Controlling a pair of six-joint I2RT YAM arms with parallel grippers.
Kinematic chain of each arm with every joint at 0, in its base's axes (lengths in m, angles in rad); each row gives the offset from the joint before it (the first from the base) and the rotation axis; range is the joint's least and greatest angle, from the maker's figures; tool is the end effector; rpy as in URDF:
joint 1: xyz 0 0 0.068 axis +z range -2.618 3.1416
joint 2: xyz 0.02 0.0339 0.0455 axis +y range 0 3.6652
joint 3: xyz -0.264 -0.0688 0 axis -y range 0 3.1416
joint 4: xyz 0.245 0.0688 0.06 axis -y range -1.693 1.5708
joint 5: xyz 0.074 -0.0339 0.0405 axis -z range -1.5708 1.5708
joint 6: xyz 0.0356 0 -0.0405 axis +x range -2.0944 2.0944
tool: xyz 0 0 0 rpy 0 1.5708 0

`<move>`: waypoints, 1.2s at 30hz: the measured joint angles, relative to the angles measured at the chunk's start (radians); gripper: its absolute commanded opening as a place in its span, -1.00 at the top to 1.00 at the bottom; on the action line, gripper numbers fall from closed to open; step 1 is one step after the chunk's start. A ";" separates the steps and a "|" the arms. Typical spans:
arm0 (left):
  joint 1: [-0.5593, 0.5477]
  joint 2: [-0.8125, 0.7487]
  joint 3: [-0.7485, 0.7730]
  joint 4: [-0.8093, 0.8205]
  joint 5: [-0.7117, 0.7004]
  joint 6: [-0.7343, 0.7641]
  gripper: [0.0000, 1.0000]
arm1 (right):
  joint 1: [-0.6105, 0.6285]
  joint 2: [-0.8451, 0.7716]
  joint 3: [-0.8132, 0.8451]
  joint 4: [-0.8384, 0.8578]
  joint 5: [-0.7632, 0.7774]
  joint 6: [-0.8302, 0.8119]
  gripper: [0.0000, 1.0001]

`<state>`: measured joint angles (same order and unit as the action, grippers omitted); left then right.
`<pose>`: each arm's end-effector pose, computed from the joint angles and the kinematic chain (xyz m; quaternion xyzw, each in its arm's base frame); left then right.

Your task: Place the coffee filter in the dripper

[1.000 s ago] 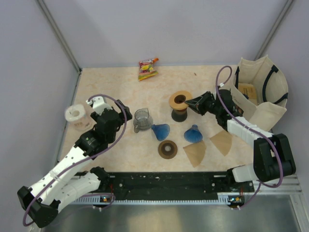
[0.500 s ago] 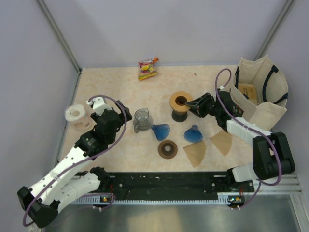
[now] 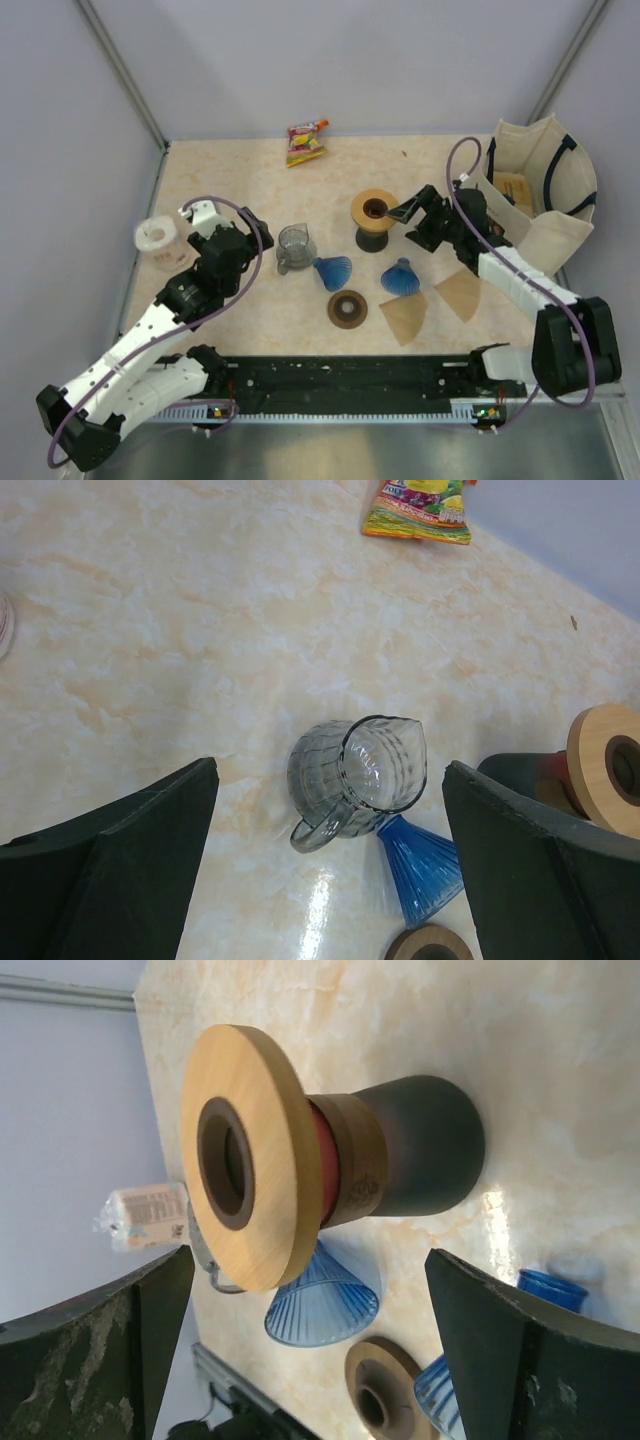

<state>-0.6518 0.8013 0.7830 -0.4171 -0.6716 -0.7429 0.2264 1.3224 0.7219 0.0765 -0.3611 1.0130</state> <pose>0.1524 -0.0884 0.3157 -0.2132 0.7872 -0.1130 0.5676 0.2740 0.0760 0.2268 0.2436 0.8214 0.4122 0.3099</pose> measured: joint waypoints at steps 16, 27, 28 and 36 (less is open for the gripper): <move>0.000 0.072 0.016 0.053 -0.030 0.036 -0.98 | 0.588 -0.279 0.216 -0.653 0.727 -0.646 -0.93; 0.000 0.075 0.015 0.059 -0.051 0.043 -0.98 | 0.718 -0.144 0.206 -0.749 0.755 -1.137 -0.67; 0.000 0.075 0.015 0.059 -0.052 0.044 -0.98 | 0.719 -0.144 0.204 -0.748 0.753 -1.154 -0.67; 0.000 0.088 0.015 0.059 -0.056 0.060 -0.98 | 0.719 -0.143 0.101 -0.749 0.767 -1.350 -0.54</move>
<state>-0.6518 0.8890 0.7982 -0.3584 -0.7280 -0.6834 0.9451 1.1790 0.8234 -0.6724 0.4061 -0.3367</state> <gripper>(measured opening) 0.991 0.828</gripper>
